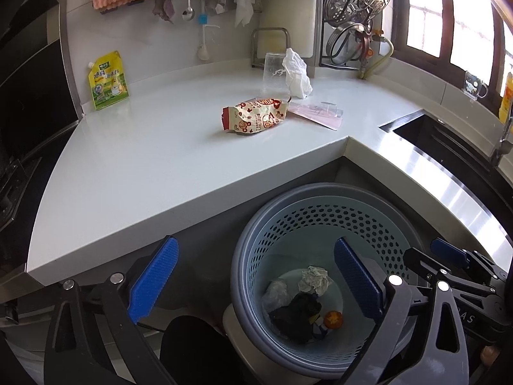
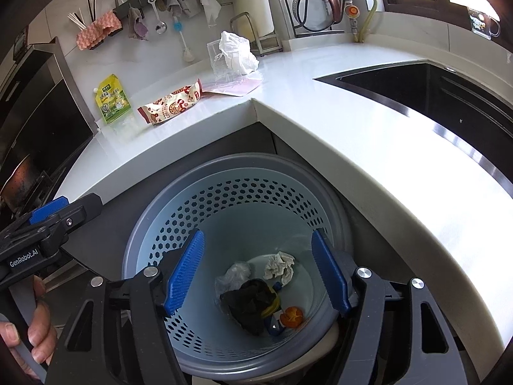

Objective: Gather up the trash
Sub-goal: 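Move both open grippers from the basket back over the counter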

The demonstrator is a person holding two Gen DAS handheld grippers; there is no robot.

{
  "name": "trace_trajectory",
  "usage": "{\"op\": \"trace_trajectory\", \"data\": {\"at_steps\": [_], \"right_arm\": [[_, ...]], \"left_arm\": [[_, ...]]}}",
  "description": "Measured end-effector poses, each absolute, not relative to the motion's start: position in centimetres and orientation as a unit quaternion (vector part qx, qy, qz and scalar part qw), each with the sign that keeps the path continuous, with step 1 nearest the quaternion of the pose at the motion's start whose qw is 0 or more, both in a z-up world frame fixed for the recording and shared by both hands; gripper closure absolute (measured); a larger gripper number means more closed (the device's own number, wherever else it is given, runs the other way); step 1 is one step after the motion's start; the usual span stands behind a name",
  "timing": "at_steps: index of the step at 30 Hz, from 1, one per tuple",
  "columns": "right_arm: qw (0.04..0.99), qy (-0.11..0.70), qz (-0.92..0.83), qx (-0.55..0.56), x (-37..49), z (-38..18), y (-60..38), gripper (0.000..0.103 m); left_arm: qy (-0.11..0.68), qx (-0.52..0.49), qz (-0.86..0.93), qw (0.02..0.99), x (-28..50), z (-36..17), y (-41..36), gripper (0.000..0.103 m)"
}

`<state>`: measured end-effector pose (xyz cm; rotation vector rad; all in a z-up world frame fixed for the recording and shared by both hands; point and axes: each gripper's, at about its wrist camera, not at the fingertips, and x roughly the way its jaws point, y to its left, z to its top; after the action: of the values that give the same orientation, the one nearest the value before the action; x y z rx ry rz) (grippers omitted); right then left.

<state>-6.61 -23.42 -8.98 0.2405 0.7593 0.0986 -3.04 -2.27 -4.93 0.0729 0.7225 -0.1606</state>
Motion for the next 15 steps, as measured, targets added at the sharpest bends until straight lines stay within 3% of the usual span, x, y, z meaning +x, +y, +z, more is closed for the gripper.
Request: {"op": "trace_trajectory", "data": {"at_steps": [15], "right_arm": [[0.929, 0.348, 0.064, 0.106, -2.4, -5.4, -24.3, 0.029]], "left_arm": [[0.326, 0.012, -0.077, 0.942, 0.8, -1.9, -1.1, 0.006]]}}
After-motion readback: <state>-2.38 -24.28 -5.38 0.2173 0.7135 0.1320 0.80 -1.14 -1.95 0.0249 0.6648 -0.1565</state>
